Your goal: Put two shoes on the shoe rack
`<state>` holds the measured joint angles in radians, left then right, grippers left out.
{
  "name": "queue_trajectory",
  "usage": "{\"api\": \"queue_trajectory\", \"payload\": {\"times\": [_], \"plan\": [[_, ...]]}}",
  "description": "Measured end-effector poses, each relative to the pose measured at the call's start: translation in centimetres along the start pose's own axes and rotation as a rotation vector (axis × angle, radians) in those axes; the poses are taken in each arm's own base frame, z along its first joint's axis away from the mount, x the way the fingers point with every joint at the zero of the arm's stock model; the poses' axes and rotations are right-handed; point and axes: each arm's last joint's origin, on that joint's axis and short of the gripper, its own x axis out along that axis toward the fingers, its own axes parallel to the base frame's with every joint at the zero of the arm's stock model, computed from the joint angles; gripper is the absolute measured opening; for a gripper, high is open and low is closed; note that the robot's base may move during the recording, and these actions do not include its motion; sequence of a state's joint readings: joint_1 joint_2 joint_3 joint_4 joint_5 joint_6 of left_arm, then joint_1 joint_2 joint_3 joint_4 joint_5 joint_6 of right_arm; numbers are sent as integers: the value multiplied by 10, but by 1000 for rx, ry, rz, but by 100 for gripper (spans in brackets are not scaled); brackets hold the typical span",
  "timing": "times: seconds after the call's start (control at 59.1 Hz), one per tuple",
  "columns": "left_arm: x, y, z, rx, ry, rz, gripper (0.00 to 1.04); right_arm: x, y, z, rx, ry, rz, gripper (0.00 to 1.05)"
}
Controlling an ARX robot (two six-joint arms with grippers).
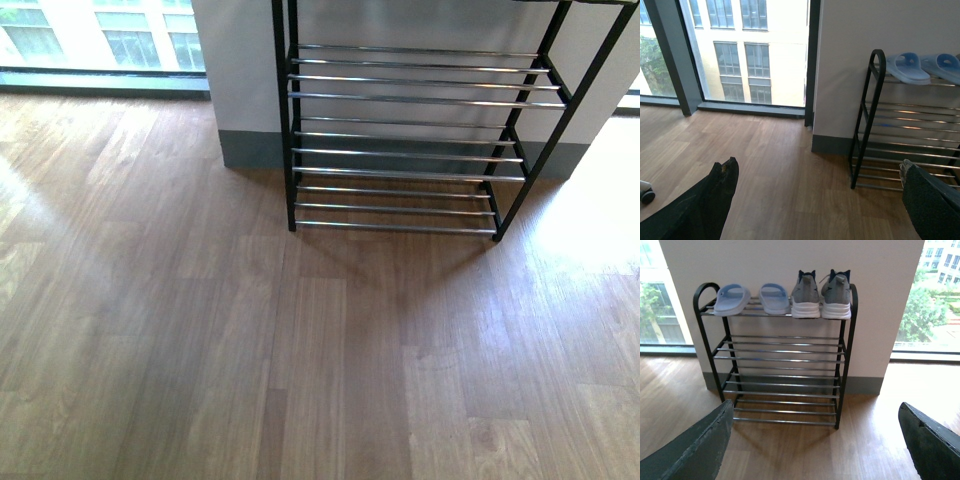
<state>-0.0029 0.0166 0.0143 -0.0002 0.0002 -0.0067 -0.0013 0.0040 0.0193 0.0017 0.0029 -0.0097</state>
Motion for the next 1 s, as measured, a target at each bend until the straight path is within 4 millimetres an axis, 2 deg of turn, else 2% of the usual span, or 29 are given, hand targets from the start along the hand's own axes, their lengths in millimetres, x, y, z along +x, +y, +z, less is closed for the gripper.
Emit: {"api": "queue_trajectory", "payload": {"times": [0.998], "plan": [[0,0,0,1,0,0,95,0,0,0,0,2,0,95]]}}
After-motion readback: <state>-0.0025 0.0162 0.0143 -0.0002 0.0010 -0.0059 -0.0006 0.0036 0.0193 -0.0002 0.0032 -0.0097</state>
